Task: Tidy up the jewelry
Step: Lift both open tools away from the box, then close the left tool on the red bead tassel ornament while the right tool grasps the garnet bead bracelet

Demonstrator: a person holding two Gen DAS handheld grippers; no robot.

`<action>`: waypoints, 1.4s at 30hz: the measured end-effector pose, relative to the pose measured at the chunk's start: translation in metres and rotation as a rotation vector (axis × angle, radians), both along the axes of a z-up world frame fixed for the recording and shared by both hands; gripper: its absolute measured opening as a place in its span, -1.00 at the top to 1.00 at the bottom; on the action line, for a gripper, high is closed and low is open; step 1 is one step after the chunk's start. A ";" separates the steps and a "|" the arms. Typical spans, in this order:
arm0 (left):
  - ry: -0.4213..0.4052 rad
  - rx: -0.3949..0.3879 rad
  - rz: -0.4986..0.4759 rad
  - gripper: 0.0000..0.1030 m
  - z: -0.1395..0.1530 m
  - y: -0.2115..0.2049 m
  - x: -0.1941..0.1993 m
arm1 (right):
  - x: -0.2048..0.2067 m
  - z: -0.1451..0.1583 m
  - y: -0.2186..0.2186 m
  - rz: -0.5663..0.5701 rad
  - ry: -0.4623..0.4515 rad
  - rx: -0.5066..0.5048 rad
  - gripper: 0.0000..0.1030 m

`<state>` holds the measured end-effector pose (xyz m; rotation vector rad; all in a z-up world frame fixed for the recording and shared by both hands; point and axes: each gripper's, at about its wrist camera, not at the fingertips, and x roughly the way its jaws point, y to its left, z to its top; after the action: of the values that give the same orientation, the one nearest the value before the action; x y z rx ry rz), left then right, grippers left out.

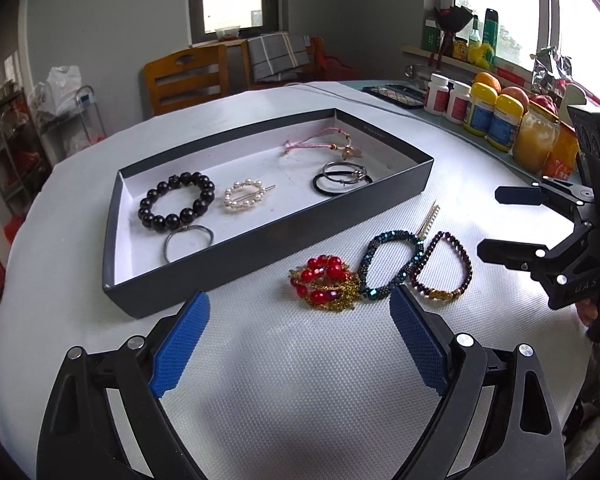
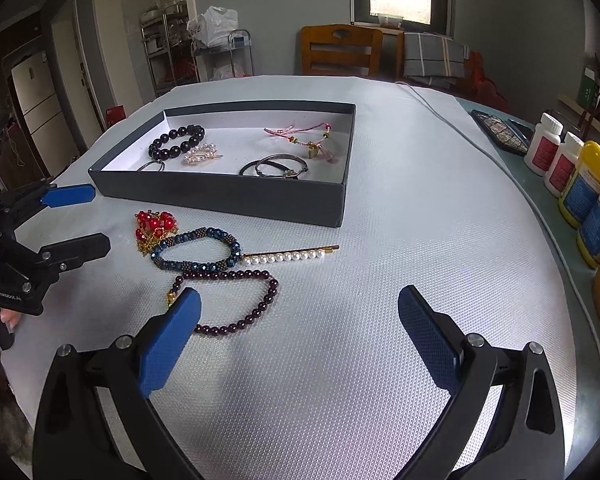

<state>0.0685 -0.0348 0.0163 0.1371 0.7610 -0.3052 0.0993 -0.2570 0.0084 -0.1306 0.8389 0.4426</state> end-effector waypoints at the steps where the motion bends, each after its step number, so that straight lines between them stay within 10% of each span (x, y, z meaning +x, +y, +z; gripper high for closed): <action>1: 0.004 -0.004 -0.001 -0.79 0.000 -0.001 0.002 | -0.001 0.000 0.001 0.006 -0.002 -0.001 -0.88; 4: 0.015 -0.008 -0.010 -0.73 -0.003 -0.006 0.006 | -0.003 0.001 0.004 0.024 -0.009 -0.002 -0.79; 8: 0.056 0.005 -0.029 -0.15 -0.010 -0.013 0.012 | -0.002 -0.001 0.007 0.037 0.007 -0.011 -0.54; 18: 0.071 -0.010 -0.005 0.08 -0.012 -0.012 0.028 | 0.000 -0.004 0.008 0.053 0.034 -0.007 0.04; 26: 0.094 -0.024 0.004 0.67 -0.015 -0.009 0.032 | 0.005 -0.009 0.013 0.060 0.072 -0.005 0.24; 42: 0.051 -0.019 -0.004 0.85 -0.007 0.004 0.012 | 0.002 -0.012 0.028 0.102 0.059 -0.086 0.89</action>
<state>0.0801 -0.0307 0.0091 0.1132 0.8081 -0.3204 0.1010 -0.2292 -0.0041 -0.2417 0.9127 0.5084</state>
